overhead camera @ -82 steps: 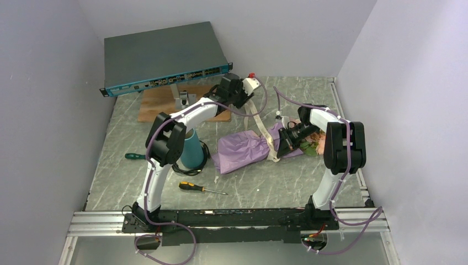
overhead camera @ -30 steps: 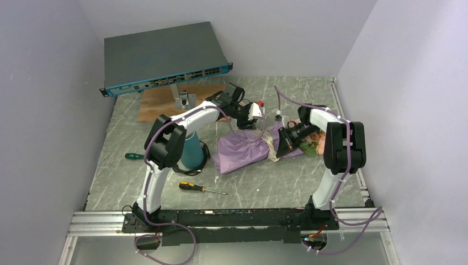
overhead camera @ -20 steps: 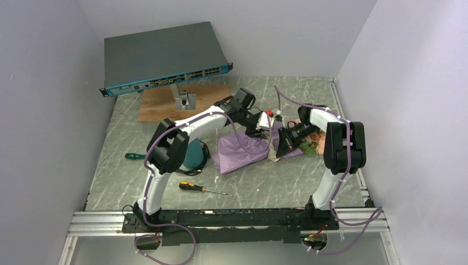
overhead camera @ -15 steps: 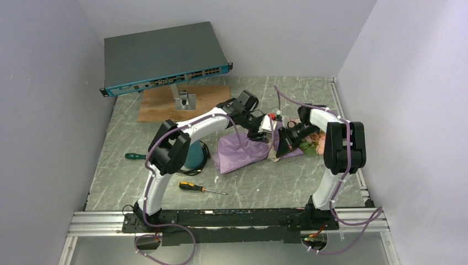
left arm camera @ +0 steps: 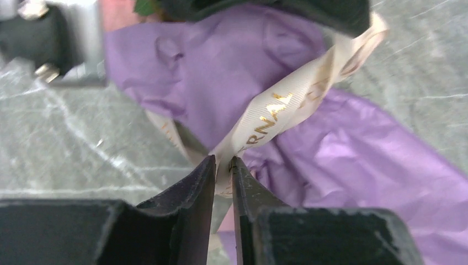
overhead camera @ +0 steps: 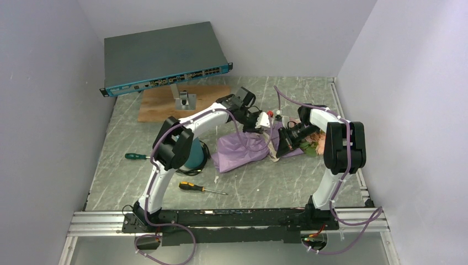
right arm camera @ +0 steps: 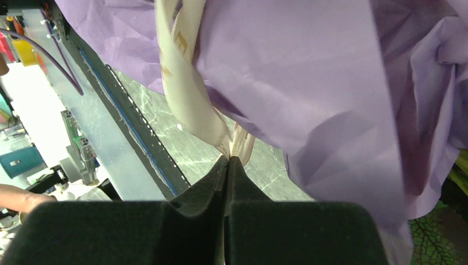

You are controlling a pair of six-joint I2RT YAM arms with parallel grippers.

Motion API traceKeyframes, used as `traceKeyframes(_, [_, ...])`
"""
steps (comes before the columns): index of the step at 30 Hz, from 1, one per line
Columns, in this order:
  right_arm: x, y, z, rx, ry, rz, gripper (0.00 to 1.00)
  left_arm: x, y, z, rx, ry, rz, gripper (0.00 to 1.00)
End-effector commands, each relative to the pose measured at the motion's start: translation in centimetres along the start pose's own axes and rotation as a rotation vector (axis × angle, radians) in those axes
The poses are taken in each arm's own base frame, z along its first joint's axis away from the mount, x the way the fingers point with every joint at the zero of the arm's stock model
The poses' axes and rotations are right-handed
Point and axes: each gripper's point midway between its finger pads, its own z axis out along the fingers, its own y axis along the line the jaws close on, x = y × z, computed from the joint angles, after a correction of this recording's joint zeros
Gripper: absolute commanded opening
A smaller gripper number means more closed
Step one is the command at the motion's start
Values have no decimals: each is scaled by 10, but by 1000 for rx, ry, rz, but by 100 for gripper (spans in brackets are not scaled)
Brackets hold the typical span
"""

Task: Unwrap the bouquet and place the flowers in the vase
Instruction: Untie the ribbon from the wrapping paper.

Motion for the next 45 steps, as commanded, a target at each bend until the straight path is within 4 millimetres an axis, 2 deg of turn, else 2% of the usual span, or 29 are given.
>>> traceKeyframes(1, [-10, 3, -4, -9, -36, -35, 0, 1, 52, -33, -154, 7, 10, 23])
traceKeyframes(7, [-10, 3, -4, -11, -40, -32, 0, 8, 103, -60, -367, 20, -57, 22])
traceKeyframes(10, [-11, 3, -4, -11, -44, -33, 0, 17, 140, -77, -573, 70, -85, 21])
traceKeyframes(11, [-12, 4, -4, -12, -45, -34, 0, 19, 151, -83, -637, 85, -89, 22])
traceKeyframes(13, [-12, 4, -5, -12, -46, -33, 0, 22, 163, -90, -703, 107, -89, 34])
traceKeyframes(15, [-12, 4, -5, -11, -47, -32, 0, 19, 158, -88, -675, 93, -80, 53])
traceKeyframes(16, [-13, 4, -5, -11, -47, -32, 0, 15, 150, -85, -629, 76, -72, 60])
traceKeyframes(18, [-14, 4, -6, -10, -49, -32, 0, 8, 130, -78, -540, 37, -50, 70])
traceKeyframes(20, [-16, 5, -6, -9, -55, -33, 1, 2, 104, -67, -422, -19, -43, 73])
traceKeyframes(24, [-20, 11, -9, -30, -67, -31, 23, -4, 70, -55, -245, -75, -35, 74])
traceKeyframes(27, [-23, 15, -12, -35, -78, -34, 34, -4, 64, -48, -196, -94, -43, 74])
traceKeyframes(31, [-29, 19, -16, -34, -95, -45, 37, 8, 67, -35, -168, -78, -59, 73])
traceKeyframes(36, [-33, 22, -20, -40, -104, -46, 38, 19, 62, -22, -128, -53, -43, 71])
traceKeyframes(42, [-40, 26, -24, -43, -129, -54, 41, 35, 56, -5, -120, 1, -43, 62])
traceKeyframes(45, [-42, 27, -26, -42, -131, -55, 41, 43, 52, 3, -104, 28, -46, 63])
